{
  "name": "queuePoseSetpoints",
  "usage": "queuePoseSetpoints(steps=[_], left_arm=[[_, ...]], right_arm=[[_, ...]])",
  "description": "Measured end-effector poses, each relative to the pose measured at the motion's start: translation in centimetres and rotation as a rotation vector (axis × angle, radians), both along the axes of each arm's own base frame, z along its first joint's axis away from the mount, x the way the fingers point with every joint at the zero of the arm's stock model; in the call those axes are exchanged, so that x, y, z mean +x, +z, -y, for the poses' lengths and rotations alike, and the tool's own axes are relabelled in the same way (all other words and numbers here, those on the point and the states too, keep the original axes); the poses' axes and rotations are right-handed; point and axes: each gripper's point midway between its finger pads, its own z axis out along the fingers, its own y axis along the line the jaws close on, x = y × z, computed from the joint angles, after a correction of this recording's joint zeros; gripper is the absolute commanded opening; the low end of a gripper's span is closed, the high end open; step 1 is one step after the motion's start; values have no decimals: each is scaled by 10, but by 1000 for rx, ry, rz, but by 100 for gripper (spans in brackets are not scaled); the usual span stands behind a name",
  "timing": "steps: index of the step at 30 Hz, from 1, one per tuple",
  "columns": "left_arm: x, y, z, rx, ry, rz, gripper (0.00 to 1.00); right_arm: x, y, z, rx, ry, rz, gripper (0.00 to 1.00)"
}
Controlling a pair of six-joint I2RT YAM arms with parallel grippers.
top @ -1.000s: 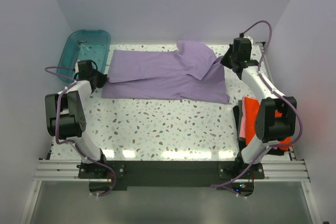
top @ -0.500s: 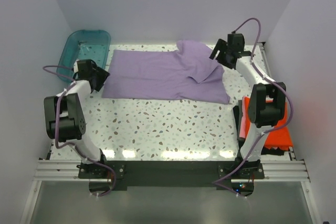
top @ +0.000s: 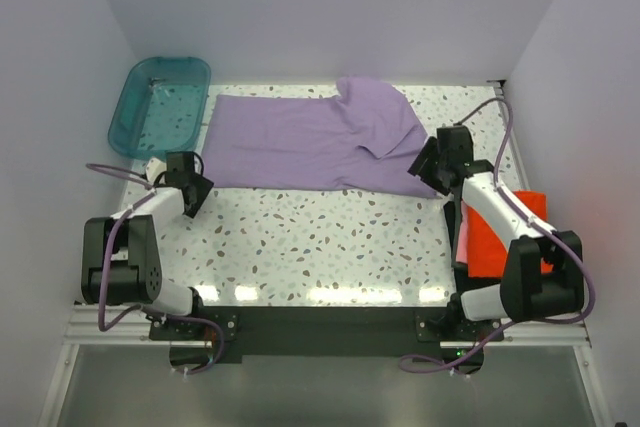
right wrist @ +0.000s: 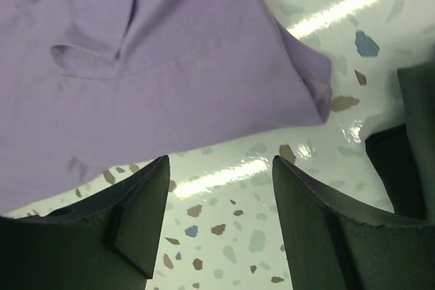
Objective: Fold and stack the t-shirts
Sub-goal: Fold the tshirt
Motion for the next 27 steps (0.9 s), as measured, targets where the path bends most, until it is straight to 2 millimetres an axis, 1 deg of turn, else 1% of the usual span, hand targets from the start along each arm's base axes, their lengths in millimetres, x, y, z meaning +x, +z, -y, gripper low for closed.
queuePoseSetpoints(steps=[1, 4, 6, 8, 13, 17, 20, 24, 27], left_arm=[[-5, -8, 0, -2, 8, -19, 62], [2, -4, 0, -9, 20, 17, 62], [4, -5, 0, -15, 32, 32, 62], [8, -4, 0, -18, 37, 51, 62], [22, -4, -1, -22, 44, 101, 61], [34, -4, -2, -28, 60, 127, 52], [36, -6, -4, -25, 76, 130, 47], [39, -7, -8, -12, 96, 126, 43], [41, -8, -11, -6, 109, 125, 38]], right_arm=[[-8, -7, 0, 2, -4, -16, 65], [-25, -28, 5, -8, -33, -68, 65], [-31, -37, 8, -12, -48, -90, 65], [-34, -42, 10, -18, -60, -100, 65], [-29, -42, 11, -19, -80, -83, 65], [-27, -50, 15, -33, -102, -97, 64], [-27, -54, 18, -46, -121, -107, 64], [-23, -61, 21, -56, -138, -112, 63], [-22, -73, 22, -65, -147, -136, 61]])
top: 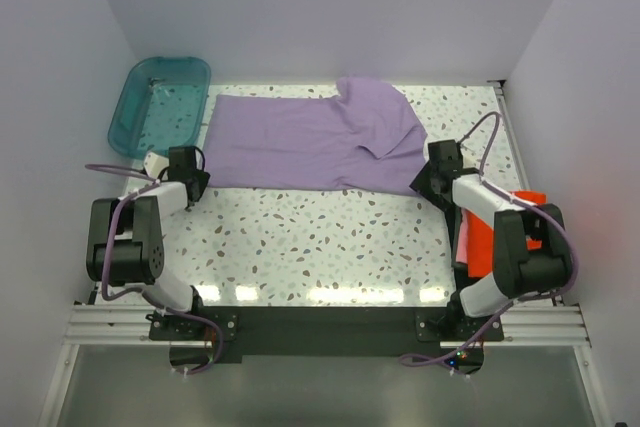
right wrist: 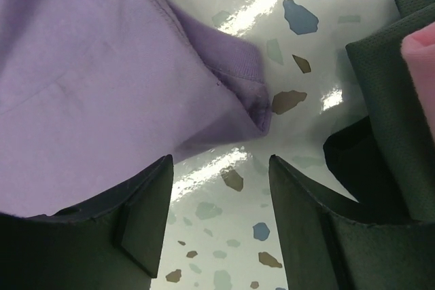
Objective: Fold and stack the t-shirts
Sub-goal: Fold the tshirt
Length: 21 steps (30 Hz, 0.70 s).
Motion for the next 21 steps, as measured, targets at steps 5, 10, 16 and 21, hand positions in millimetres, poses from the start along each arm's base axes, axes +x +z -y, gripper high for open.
queuePoseSetpoints(steps=[5, 10, 16, 21], left_arm=[[2, -2, -4, 6, 12, -6, 31], [4, -4, -7, 7, 19, -12, 20], [5, -6, -9, 9, 18, -16, 0], [0, -5, -9, 10, 19, -38, 0]], right_arm=[[1, -19, 1, -10, -13, -43, 56], [10, -18, 5, -21, -30, -30, 37], [25, -7, 10, -24, -47, -5, 0], [34, 12, 10, -24, -45, 16, 0]])
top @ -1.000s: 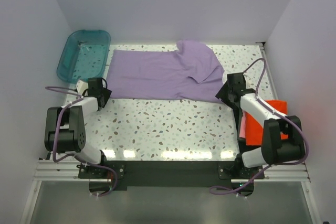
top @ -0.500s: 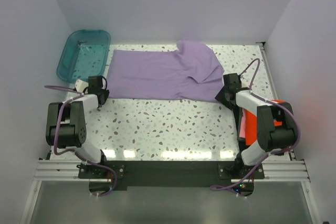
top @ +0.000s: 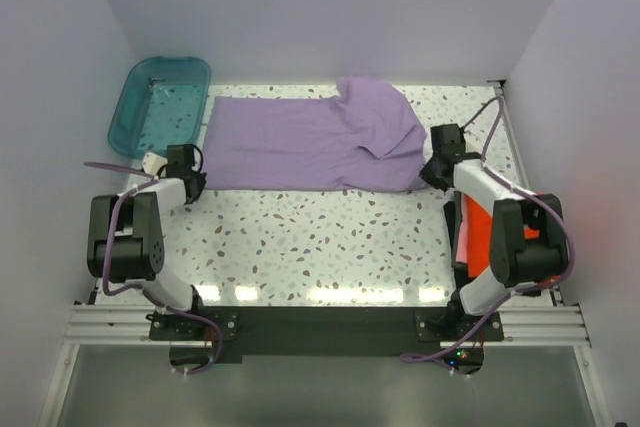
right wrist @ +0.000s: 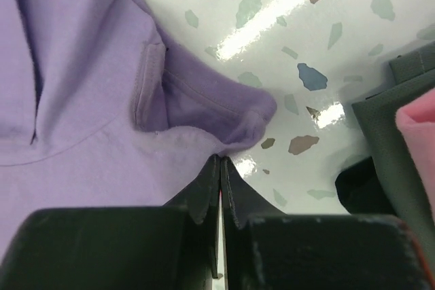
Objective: Fold and stack the t-shirts
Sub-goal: Fold the tshirt
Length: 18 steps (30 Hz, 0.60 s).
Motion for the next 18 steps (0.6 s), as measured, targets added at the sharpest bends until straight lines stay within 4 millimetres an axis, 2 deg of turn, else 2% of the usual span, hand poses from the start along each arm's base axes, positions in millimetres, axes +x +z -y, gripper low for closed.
queuePoseSetpoints(steps=[5, 9, 12, 15, 18], left_arm=[[-19, 5, -4, 6, 13, -65, 0], [-35, 23, -13, 27, 32, -75, 0], [-44, 45, -18, 49, 46, -33, 0], [-60, 57, -19, 62, 52, -10, 0], [-82, 57, -19, 74, 55, -12, 0]], right_arm=[[-9, 33, 8, 5, -3, 40, 0], [-21, 66, 27, 12, -36, 106, 0], [-40, 80, 36, 16, -52, 135, 0], [-64, 84, 34, 31, -37, 136, 0], [-86, 79, 27, 59, -8, 133, 20]])
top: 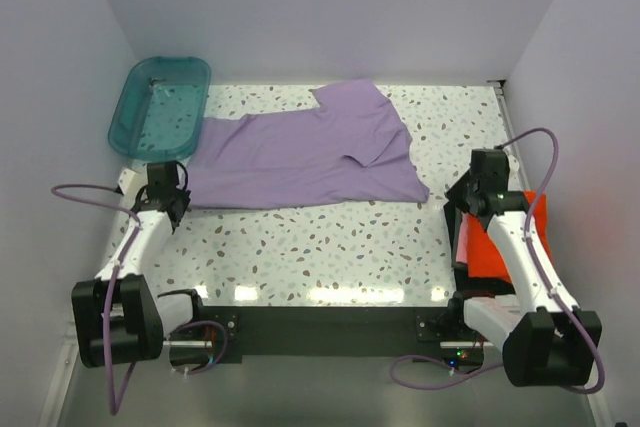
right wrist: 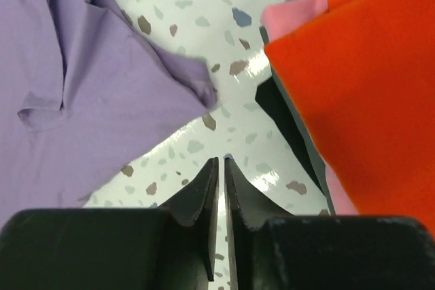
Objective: Fold and stack the t-shirts
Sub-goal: Fold the tshirt
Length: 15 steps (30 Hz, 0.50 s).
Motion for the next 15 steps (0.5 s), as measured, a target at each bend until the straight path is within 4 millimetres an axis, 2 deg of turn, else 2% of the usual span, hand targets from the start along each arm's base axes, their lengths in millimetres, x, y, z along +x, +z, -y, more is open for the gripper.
queuePoseSetpoints(steps=[2, 6, 10, 15], left_arm=[[-14, -5, 1, 5, -2, -11, 0], [-33, -21, 3, 2, -4, -49, 0], [-41, -31, 4, 1, -8, -76, 0], [-40, -32, 3, 12, -22, -80, 0]], right_arm=[[-12, -10, -8, 27, 37, -11, 36], [-24, -45, -21, 78, 101, -100, 41], [-22, -80, -31, 118, 129, -188, 47], [-1, -93, -45, 120, 160, -200, 47]])
